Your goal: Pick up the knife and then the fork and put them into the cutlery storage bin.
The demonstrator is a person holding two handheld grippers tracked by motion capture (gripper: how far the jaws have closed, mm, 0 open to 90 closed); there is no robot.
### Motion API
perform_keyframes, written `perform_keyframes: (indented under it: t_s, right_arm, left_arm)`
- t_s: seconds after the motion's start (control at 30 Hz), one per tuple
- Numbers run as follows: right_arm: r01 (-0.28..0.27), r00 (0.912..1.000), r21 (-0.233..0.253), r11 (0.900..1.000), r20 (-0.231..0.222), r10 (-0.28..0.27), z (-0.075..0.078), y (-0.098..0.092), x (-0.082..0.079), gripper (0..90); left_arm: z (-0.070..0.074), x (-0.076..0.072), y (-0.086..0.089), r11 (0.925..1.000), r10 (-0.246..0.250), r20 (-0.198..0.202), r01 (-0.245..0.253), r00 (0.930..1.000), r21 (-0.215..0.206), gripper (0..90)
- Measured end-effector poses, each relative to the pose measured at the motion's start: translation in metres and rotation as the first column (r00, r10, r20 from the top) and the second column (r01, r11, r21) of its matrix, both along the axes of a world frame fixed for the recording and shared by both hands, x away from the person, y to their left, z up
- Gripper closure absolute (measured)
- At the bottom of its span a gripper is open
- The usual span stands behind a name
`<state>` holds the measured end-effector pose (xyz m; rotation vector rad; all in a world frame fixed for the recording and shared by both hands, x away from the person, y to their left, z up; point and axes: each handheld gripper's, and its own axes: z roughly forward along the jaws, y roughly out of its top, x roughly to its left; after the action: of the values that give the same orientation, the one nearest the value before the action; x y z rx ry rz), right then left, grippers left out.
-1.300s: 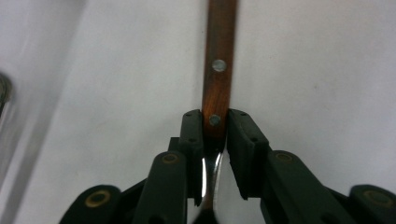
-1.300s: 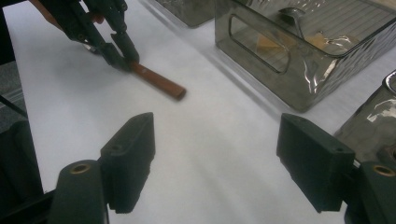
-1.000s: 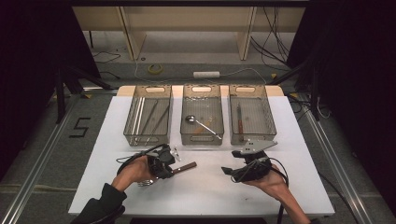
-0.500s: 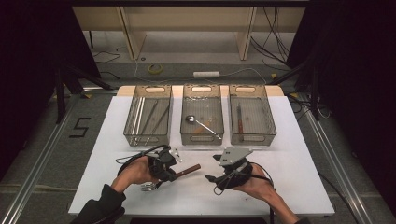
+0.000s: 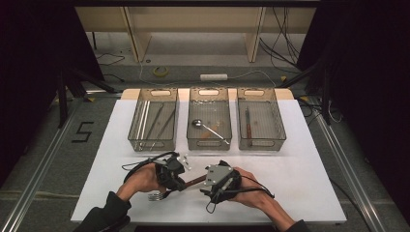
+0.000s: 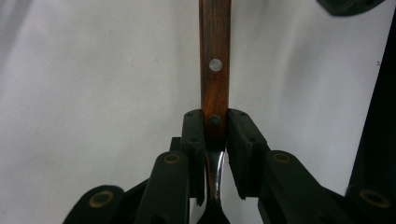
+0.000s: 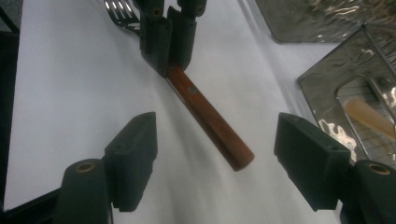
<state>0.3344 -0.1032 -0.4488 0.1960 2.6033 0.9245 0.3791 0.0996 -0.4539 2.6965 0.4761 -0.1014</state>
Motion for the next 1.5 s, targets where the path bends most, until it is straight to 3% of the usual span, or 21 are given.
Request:
perform_keyframes:
  t_s: [0.37, 0.47, 0.63, 0.9, 0.93, 1.13, 1.27, 1.4, 1.5]
  right_arm:
    - [-0.032, 0.9978, -0.097, 0.995, 0.055, 0.038, -0.016, 0.009, 0.003, 35.4]
    - [-0.034, 0.9941, -0.123, 0.992, 0.098, 0.047, -0.020, 0.013, 0.003, 37.0]
    - [-0.052, 0.9896, -0.160, 0.986, 0.124, 0.072, -0.024, 0.017, -0.001, 42.5]
    - [-0.087, 0.9654, -0.235, 0.968, 0.220, 0.140, -0.027, 0.021, -0.005, 53.3]
    - [-0.105, 0.9580, -0.265, 0.959, 0.232, 0.169, -0.026, 0.020, -0.005, 55.0]
    - [-0.106, 0.9483, -0.252, 0.962, 0.265, 0.174, -0.025, 0.018, -0.006, 63.6]
    - [-0.127, 0.9299, -0.291, 0.948, 0.298, 0.216, -0.023, 0.017, -0.010, 70.4]
    - [-0.152, 0.9181, -0.301, 0.941, 0.310, 0.247, -0.021, 0.016, -0.013, 74.0]
    - [-0.167, 0.9069, -0.329, 0.929, 0.318, 0.276, -0.021, 0.017, -0.015, 76.9]
  left_arm:
    - [0.002, -0.003, -0.004, 0.9995, -0.009, -0.030, 0.008, 0.9995, -0.030, 76.9]
    - [0.003, -0.003, -0.005, 0.9993, -0.006, -0.034, 0.005, 0.9994, -0.037, 76.8]
    - [0.003, -0.002, -0.005, 0.9991, -0.009, -0.048, 0.007, 0.9988, -0.041, 76.9]
    - [0.003, -0.002, -0.007, 0.9990, -0.008, -0.065, 0.005, 0.9978, -0.043, 76.8]
    - [0.003, -0.003, -0.007, 0.9990, -0.007, -0.068, 0.005, 0.9977, -0.044, 76.8]
    - [0.007, -0.003, -0.007, 0.9978, 0.004, -0.066, -0.008, 0.9978, -0.066, 76.7]
    - [0.016, -0.005, -0.006, 0.9972, 0.011, -0.049, -0.015, 0.9987, -0.074, 76.7]
    - [0.021, -0.006, -0.005, 0.9965, 0.007, -0.037, -0.010, 0.9993, -0.083, 76.6]
    - [0.025, -0.008, -0.005, 0.9961, 0.008, -0.031, -0.011, 0.9995, -0.087, 76.5]
